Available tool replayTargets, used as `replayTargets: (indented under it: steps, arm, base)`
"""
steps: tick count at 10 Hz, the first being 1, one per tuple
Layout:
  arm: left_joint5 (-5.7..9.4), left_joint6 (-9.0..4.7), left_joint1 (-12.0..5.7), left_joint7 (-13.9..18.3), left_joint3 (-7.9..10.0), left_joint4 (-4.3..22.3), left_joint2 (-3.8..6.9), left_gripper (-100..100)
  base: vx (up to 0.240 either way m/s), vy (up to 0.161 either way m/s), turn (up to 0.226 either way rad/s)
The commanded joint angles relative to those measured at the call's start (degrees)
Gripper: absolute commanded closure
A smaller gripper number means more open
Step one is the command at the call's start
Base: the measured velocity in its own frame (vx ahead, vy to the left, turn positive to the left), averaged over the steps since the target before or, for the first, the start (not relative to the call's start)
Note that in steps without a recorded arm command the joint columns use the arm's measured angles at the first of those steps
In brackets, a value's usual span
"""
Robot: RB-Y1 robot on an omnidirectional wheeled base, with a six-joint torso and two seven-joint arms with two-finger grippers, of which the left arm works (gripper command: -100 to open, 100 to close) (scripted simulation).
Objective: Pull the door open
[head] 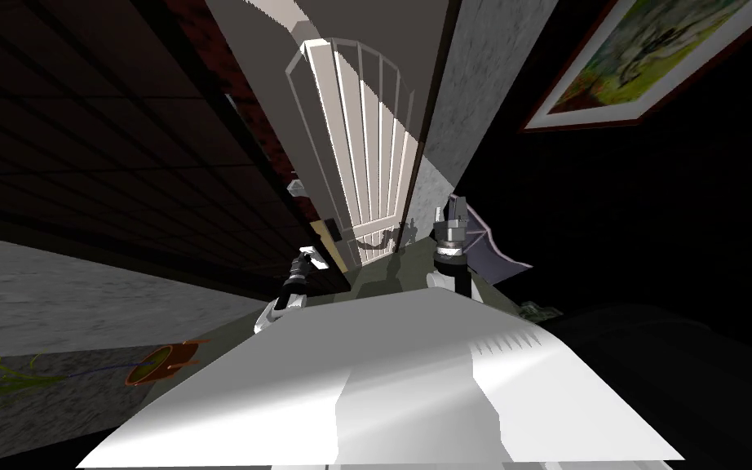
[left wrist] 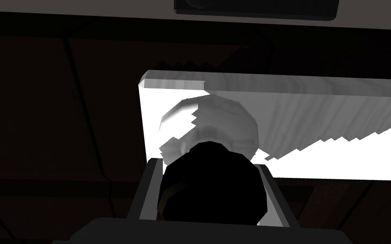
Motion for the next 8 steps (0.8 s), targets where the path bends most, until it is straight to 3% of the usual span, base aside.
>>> replayTargets:
  steps: [1, 3, 4, 5, 8]
  arm:
    - [0.05, -0.76, 0.39, 1.2, -1.49, -0.9, 1.08, 100]
    - [0.02, -1.45, 0.62, 2.4, -3.43, -2.1, 2.00, 100]
    - [0.06, -0.63, 0.89, 2.0, -2.77, -2.0, 1.82, 100]
    - [0.09, -1.77, 1.66, 2.9, -3.72, -2.4, 2.90, 100]
    - [0.20, -3.31, 3.03, 4.2, -4.82, -3.0, 4.56, 100]
  base:
    - [-0.180, 0.108, -0.225]
    - [-0.127, 0.133, -0.211]
    - [-0.049, 0.054, -0.071]
    - [-0.144, 0.074, -0.140]
    - [-0.194, 0.068, -0.126]
